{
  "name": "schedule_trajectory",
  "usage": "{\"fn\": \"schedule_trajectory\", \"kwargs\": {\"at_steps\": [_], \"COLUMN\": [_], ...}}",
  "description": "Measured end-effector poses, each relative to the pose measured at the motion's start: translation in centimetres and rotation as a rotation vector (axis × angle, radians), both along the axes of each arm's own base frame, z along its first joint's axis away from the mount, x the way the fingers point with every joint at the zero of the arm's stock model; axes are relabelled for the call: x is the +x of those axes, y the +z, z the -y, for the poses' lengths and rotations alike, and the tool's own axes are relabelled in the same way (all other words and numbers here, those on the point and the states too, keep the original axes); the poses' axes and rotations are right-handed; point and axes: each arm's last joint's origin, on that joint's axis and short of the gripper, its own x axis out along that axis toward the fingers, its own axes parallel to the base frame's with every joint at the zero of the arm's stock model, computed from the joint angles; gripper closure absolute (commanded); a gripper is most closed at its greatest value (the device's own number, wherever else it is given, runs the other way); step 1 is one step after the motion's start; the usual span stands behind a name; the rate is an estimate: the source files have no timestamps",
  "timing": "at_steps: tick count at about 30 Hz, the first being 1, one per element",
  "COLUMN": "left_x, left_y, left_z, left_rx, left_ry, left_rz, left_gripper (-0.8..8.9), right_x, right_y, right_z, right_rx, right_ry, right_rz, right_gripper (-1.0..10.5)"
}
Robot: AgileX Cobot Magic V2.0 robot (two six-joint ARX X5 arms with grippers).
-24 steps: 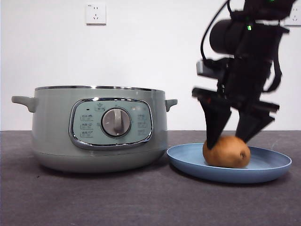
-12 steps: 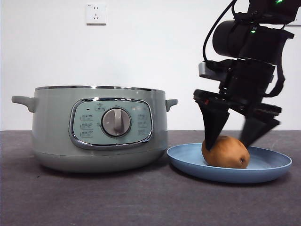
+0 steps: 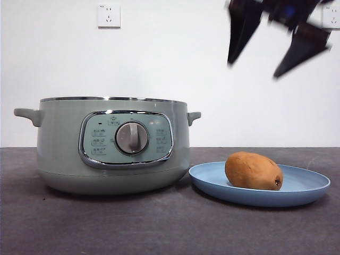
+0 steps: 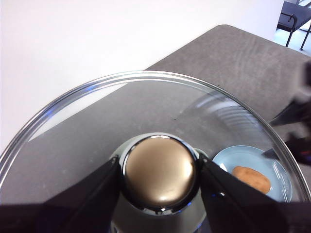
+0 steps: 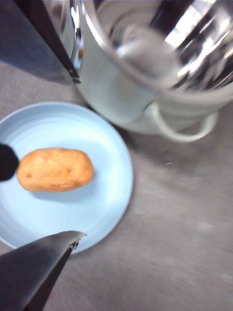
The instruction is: Take the potato out from the steamer,put the potato on the plate,close the lid
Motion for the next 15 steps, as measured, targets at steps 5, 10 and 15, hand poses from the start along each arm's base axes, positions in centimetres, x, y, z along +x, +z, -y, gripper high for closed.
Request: {"fn": "schedule_trajectory", "kwargs": {"at_steps": [5,10,15], "left_x": [2.2,4.4,6.2], "left_y": [-0.8,-2.0,-3.7], "left_z": [1.0,2.2,3.1], "left_rx": [0.011,0.003,0.001], "left_ry": [0.0,-0.051,-0.066], "left_rz": [-0.023,-0.071,-0.095], "left_gripper": [8.22,8.21,8.21], "right_x": [-4.0,-7.9,-10.1], "right_y": [4.0,6.6,7.7], "right_z": [1.8,3.5,4.4], "right_rx": [0.071,0.121,0.142], "right_ry": [-0.003,-0.007,-0.01], "right_rz": [0.154,0.266,0.319], "right_gripper": [4.5,4.5,4.5]}}
